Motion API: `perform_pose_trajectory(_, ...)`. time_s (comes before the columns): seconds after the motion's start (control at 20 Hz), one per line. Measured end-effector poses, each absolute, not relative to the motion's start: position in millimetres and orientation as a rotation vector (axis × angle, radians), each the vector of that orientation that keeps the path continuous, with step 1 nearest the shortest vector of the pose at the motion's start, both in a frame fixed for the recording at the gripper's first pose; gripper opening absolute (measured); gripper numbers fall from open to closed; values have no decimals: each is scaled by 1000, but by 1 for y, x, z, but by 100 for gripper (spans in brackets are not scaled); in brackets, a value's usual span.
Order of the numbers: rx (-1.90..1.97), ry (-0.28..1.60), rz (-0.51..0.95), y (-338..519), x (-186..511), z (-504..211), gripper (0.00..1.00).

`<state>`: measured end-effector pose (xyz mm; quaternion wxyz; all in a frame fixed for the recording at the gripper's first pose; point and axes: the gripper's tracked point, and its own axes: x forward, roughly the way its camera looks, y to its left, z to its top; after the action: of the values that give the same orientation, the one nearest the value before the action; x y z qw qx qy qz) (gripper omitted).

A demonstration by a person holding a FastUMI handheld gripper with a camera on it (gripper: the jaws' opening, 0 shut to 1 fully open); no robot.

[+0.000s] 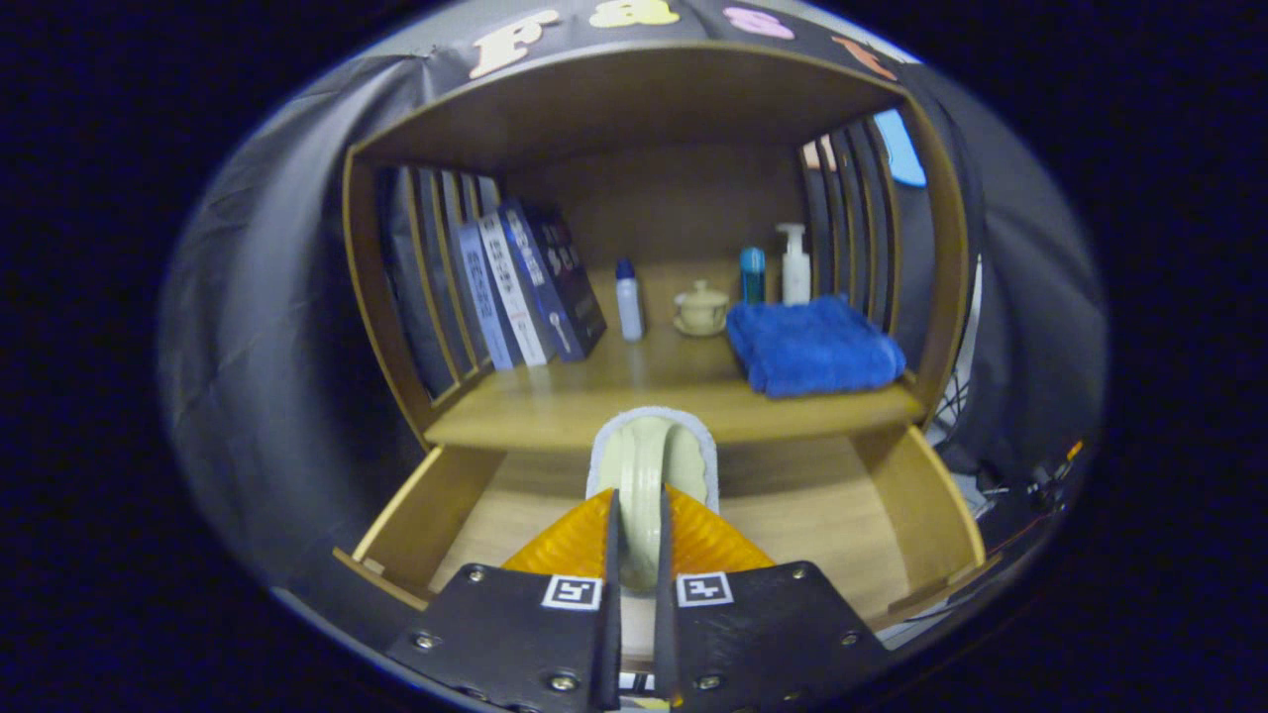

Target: Pull open the drawer, take out the items inside it, and place them on the countertop above the cabinet.

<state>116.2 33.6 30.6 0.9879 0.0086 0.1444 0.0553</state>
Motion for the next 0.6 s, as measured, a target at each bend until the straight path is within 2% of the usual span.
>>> perform_pose_trajectory(0.3,9,218,60,15,128,90,14)
perform_pose_trajectory(0.6,86,189,92,18,173,103,13)
